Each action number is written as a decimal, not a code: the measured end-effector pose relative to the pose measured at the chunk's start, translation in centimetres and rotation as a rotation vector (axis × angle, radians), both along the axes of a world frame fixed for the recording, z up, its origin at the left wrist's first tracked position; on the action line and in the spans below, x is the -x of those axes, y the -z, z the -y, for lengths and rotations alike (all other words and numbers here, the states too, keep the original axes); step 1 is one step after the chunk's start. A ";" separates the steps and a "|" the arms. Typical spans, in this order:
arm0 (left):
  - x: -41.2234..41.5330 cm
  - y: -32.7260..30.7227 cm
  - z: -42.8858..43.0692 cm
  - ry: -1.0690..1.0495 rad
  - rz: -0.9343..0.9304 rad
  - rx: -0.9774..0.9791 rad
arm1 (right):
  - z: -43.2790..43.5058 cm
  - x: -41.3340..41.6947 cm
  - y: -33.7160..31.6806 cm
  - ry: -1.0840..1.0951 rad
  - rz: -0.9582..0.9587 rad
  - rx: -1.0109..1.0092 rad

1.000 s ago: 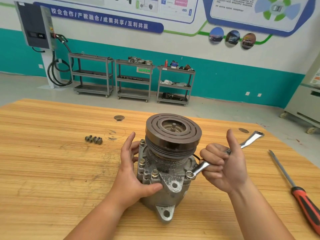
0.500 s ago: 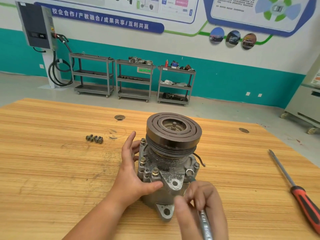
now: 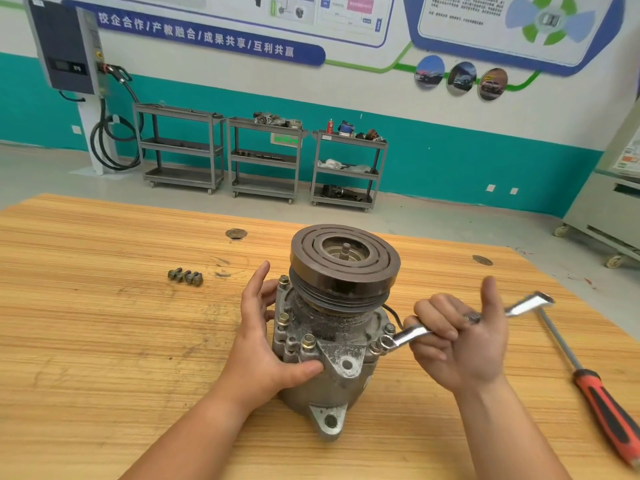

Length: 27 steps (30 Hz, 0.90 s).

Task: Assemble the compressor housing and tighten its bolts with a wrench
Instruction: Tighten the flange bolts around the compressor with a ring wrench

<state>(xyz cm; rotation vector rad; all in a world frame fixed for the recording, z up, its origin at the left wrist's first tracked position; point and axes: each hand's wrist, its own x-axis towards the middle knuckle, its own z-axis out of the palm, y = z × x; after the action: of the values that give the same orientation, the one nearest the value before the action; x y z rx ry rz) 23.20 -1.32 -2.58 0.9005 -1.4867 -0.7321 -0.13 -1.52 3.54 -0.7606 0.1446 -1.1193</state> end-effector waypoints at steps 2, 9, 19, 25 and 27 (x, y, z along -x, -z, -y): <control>0.0 0.0 0.0 0.006 -0.011 -0.011 | 0.9 0.1 -0.1 -0.139 0.017 -0.013; 0.1 -0.1 -0.1 0.017 -0.022 -0.009 | 2.6 -0.3 -1.1 -0.278 -0.164 0.031; 0.0 0.0 -0.1 0.020 -0.029 -0.025 | -2.9 -2.1 -0.7 0.421 -0.193 -0.015; -0.1 0.2 0.0 0.025 -0.024 -0.036 | -7.2 -5.8 -0.9 0.854 -0.178 -0.006; -0.1 0.3 0.1 0.021 -0.025 -0.029 | -8.3 -6.8 -0.4 0.888 -0.235 -0.022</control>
<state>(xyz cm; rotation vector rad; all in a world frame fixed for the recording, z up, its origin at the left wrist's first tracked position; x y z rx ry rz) 23.30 -1.37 -2.85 0.8956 -1.4690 -0.7789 6.68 6.82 3.94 -0.8259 0.7450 -1.8521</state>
